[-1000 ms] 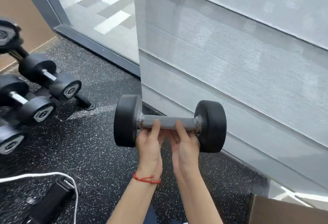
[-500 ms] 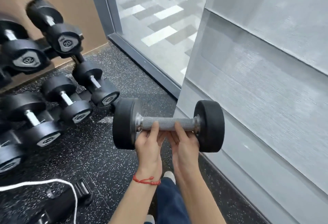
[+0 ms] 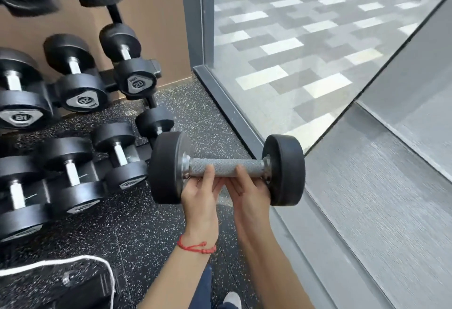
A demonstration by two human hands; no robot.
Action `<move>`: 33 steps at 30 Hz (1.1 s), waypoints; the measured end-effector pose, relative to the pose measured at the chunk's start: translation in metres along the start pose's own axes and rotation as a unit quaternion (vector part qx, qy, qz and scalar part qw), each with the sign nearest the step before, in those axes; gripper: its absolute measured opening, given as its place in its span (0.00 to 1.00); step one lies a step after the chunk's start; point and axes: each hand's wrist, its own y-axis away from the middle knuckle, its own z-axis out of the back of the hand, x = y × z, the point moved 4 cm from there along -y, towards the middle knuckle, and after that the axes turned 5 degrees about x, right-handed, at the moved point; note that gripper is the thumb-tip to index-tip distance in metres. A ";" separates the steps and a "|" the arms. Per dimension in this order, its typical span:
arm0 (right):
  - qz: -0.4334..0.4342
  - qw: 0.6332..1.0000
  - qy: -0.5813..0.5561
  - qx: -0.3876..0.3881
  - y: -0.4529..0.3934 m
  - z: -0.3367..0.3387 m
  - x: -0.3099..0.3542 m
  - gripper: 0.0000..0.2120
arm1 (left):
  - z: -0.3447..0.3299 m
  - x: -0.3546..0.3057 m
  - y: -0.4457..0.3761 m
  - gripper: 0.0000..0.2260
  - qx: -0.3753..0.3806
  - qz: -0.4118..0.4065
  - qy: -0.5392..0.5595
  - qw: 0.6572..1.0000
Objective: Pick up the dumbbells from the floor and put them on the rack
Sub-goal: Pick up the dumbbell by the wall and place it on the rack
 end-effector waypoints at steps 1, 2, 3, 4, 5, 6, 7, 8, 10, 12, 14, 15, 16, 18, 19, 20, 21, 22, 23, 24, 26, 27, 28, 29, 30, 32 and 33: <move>0.002 1.000 0.002 0.007 -0.012 -0.012 0.001 0.18 | -0.004 -0.007 -0.014 0.09 0.003 -0.003 0.007 1.000; 0.007 1.000 0.000 0.014 -0.024 -0.025 0.002 0.18 | -0.008 -0.014 -0.028 0.08 0.007 -0.006 0.013 1.000; 0.012 1.000 -0.003 0.019 -0.036 -0.038 0.003 0.19 | -0.012 -0.020 -0.043 0.08 0.011 -0.006 0.016 1.000; 0.016 1.000 -0.006 0.021 -0.048 -0.051 0.003 0.19 | -0.015 -0.028 -0.059 0.09 0.012 -0.005 0.018 1.000; 0.018 1.000 -0.007 0.021 -0.059 -0.063 0.002 0.19 | -0.019 -0.036 -0.074 0.09 0.014 -0.003 0.021 1.000; 0.019 1.000 -0.008 0.023 -0.070 -0.077 0.002 0.19 | -0.023 -0.045 -0.090 0.09 0.015 -0.003 0.024 1.000; 0.018 1.000 -0.001 0.024 -0.082 -0.090 0.002 0.19 | -0.026 -0.054 -0.105 0.08 0.014 -0.005 0.026 1.000; 0.018 1.000 0.004 0.026 -0.093 -0.103 0.001 0.19 | -0.029 -0.063 -0.118 0.08 0.013 -0.008 0.025 1.000; 0.017 0.999 0.018 0.026 -0.114 -0.126 0.000 0.18 | -0.037 -0.080 -0.143 0.07 0.017 -0.018 0.025 0.999; 0.022 0.999 0.023 0.027 -0.131 -0.149 0.001 0.17 | -0.043 -0.095 -0.166 0.06 0.022 -0.025 0.025 0.999; 0.025 0.999 0.038 0.025 -0.148 -0.166 0.003 0.12 | -0.051 -0.107 -0.187 0.06 0.017 -0.031 0.016 0.999; 0.019 0.998 0.048 0.028 -0.158 -0.172 0.005 0.07 | -0.055 -0.111 -0.197 0.06 0.014 -0.032 0.009 0.999; 0.012 0.998 0.049 0.035 -0.166 -0.181 0.009 0.06 | -0.060 -0.115 -0.205 0.06 0.013 -0.033 0.006 0.999; 0.002 0.998 0.050 0.042 -0.185 -0.196 0.014 0.12 | -0.071 -0.123 -0.223 0.08 0.020 -0.037 0.011 0.999; -0.003 0.998 0.050 0.043 -0.196 -0.202 0.016 0.09 | -0.077 -0.127 -0.232 0.09 0.022 -0.042 0.020 0.999; -0.002 0.998 0.046 0.046 -0.204 -0.211 0.020 0.05 | -0.083 -0.130 -0.242 0.09 0.021 -0.047 0.037 0.998; 0.009 0.997 0.046 0.054 -0.214 -0.219 0.024 0.08 | -0.090 -0.134 -0.252 0.08 0.020 -0.051 0.056 0.997; 0.014 0.997 0.038 0.066 -0.224 -0.226 0.027 0.11 | -0.096 -0.137 -0.262 0.08 0.022 -0.057 0.070 0.996; 0.017 0.997 0.034 0.069 -0.236 -0.232 0.031 0.13 | -0.103 -0.140 -0.272 0.08 0.023 -0.065 0.074 0.995; 0.017 0.997 0.026 0.077 -0.248 -0.239 0.035 0.14 | -0.109 -0.142 -0.283 0.08 0.022 -0.072 0.075 0.994; 0.016 0.994 0.030 0.107 -0.273 -0.254 0.043 0.14 | -0.123 -0.147 -0.305 0.07 0.009 -0.083 0.075 0.994; 0.014 0.992 0.039 0.122 -0.286 -0.261 0.048 0.14 | -0.132 -0.149 -0.318 0.06 0.000 -0.090 0.076 0.993; 0.011 0.989 0.045 0.137 -0.299 -0.269 0.053 0.12 | -0.141 -0.152 -0.330 0.06 -0.010 -0.100 0.079 0.992; 0.007 0.987 0.052 0.151 -0.312 -0.276 0.059 0.11 | -0.150 -0.154 -0.342 0.05 -0.020 -0.112 0.085 0.990; 0.001 0.985 0.057 0.163 -0.326 -0.285 0.065 0.10 | -0.159 -0.157 -0.354 0.06 -0.030 -0.124 0.093 0.987; -0.007 0.981 0.075 0.178 -0.352 -0.301 0.076 0.11 | -0.176 -0.162 -0.377 0.06 -0.044 -0.143 0.103 0.983; -0.011 0.979 0.084 0.184 -0.363 -0.307 0.081 0.12 | -0.183 -0.164 -0.387 0.06 -0.048 -0.149 0.108 0.982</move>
